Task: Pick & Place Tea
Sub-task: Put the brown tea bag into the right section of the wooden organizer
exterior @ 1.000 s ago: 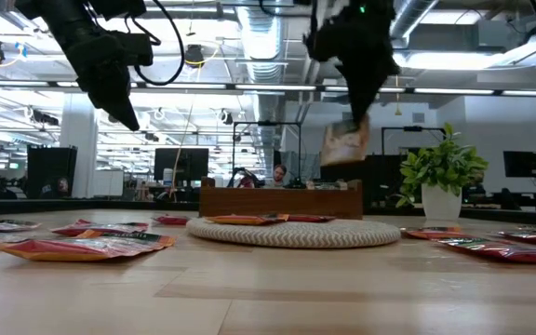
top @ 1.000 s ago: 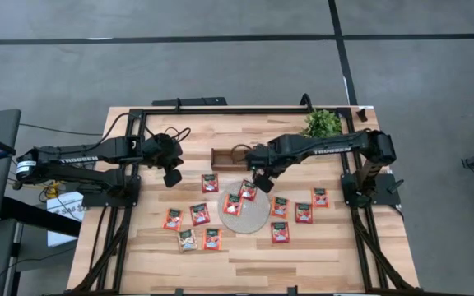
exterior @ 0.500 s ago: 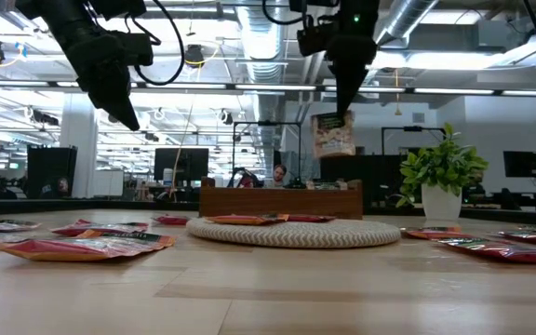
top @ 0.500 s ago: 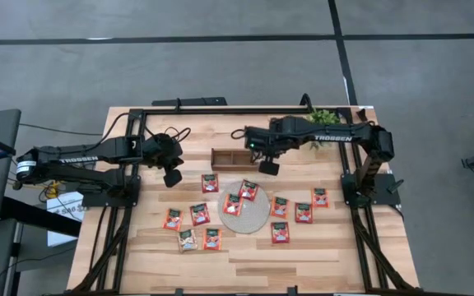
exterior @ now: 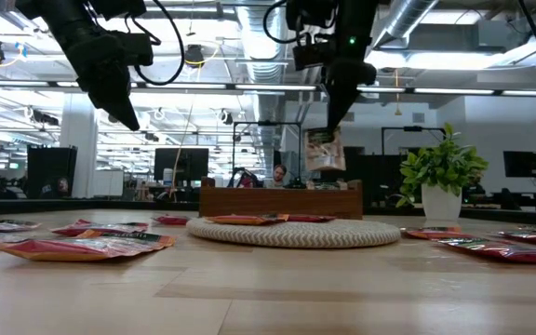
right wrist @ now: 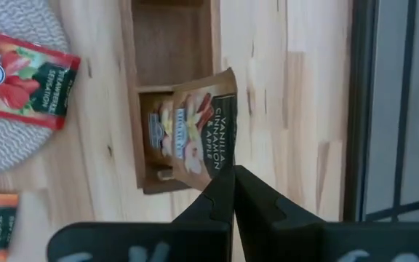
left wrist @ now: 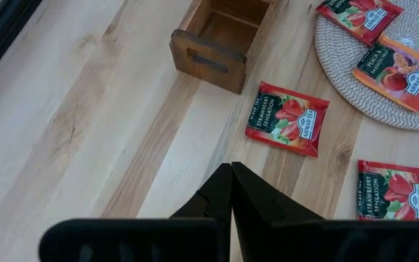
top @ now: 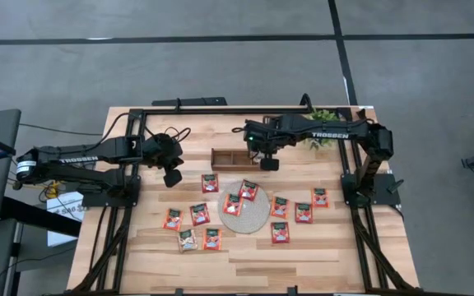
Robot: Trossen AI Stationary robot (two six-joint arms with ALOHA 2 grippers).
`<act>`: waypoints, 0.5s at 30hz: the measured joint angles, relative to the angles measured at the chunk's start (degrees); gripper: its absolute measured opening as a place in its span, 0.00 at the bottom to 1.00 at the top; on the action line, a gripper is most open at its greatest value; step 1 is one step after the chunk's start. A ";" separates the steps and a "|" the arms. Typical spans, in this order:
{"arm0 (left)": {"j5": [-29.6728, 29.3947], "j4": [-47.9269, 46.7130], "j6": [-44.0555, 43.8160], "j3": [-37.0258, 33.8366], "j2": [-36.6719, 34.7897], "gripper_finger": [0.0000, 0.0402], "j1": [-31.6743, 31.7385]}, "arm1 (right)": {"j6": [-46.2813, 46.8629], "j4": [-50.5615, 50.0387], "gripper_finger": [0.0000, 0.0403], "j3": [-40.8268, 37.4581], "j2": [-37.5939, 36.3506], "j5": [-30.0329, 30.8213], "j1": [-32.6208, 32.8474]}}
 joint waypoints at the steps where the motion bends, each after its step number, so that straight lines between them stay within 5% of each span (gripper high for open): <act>1: 0.00 0.00 0.01 0.00 0.00 0.00 -0.01 | -0.63 -0.12 0.00 -0.14 0.00 -0.04 0.00; 15: 0.00 0.00 -0.01 0.00 0.02 0.00 -0.01 | -3.32 1.29 0.00 -0.17 0.48 -1.31 -1.89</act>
